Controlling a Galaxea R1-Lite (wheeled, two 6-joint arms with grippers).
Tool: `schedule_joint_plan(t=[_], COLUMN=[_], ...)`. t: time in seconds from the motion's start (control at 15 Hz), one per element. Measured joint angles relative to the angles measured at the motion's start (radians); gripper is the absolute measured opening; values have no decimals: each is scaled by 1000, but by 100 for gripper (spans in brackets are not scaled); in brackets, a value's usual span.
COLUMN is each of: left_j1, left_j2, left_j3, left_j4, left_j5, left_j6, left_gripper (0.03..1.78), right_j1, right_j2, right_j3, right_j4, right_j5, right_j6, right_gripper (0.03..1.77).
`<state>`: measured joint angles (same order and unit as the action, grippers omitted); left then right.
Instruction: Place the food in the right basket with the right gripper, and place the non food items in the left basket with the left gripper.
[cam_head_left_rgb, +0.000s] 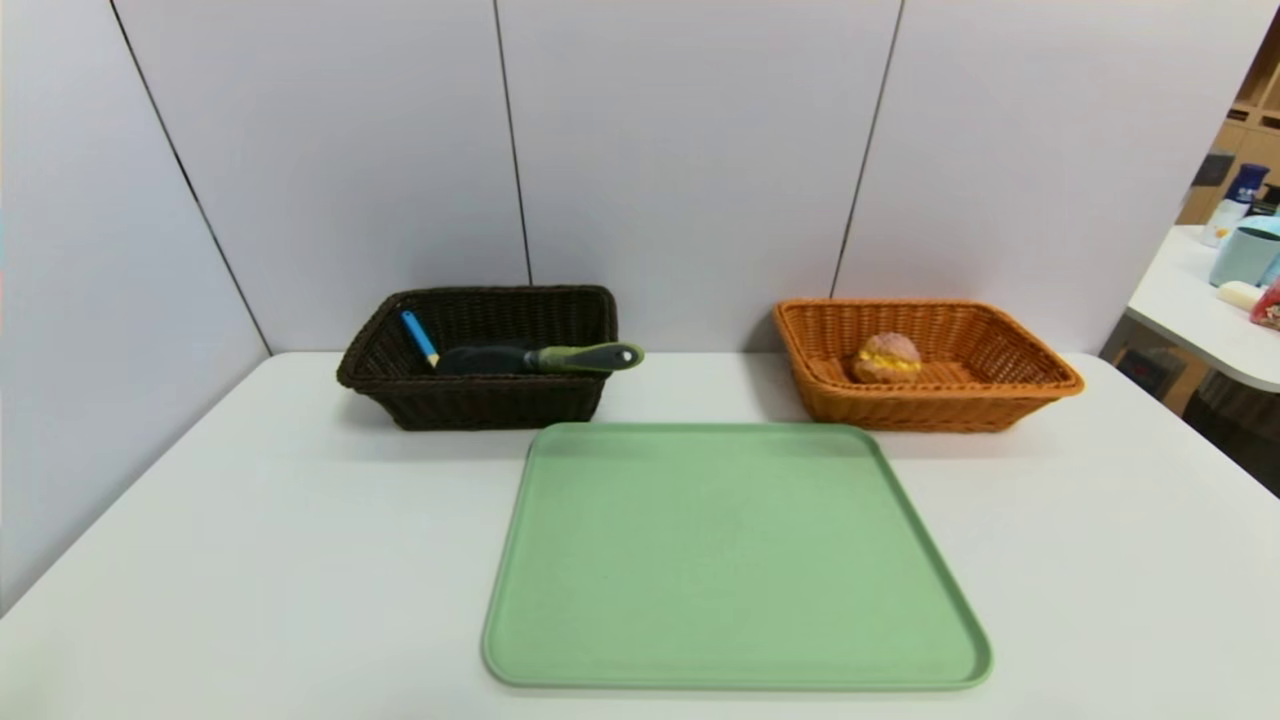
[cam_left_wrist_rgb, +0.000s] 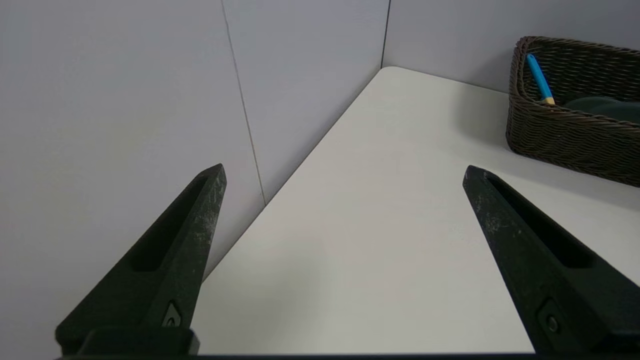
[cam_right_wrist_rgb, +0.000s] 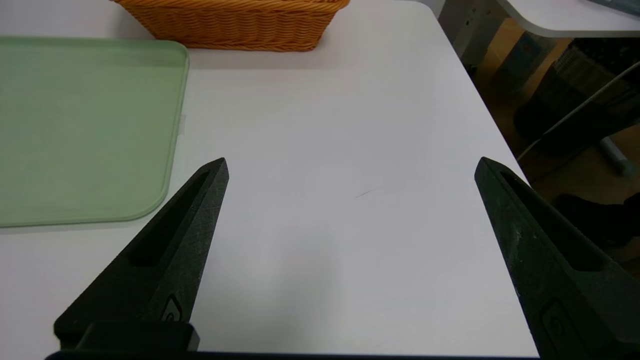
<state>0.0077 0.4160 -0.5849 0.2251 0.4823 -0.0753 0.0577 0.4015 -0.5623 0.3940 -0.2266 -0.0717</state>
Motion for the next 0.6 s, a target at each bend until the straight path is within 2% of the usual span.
schedule_joint_plan(t=[0.27,0.6], left_j1=[3,0], left_j2=[-114,-229], left_j3=[56,110], left_j4=[0,3], left_j5=[-2,-31], left_j6=[0,10], left_gripper=[169,169], right_j1=[-9,-38], right_j2=[-121,-230], right_j3=[36,37], right_j4=[-13,-13], right_j5=[9,59], right_j6=[-9,-36], right_gripper=[170,170])
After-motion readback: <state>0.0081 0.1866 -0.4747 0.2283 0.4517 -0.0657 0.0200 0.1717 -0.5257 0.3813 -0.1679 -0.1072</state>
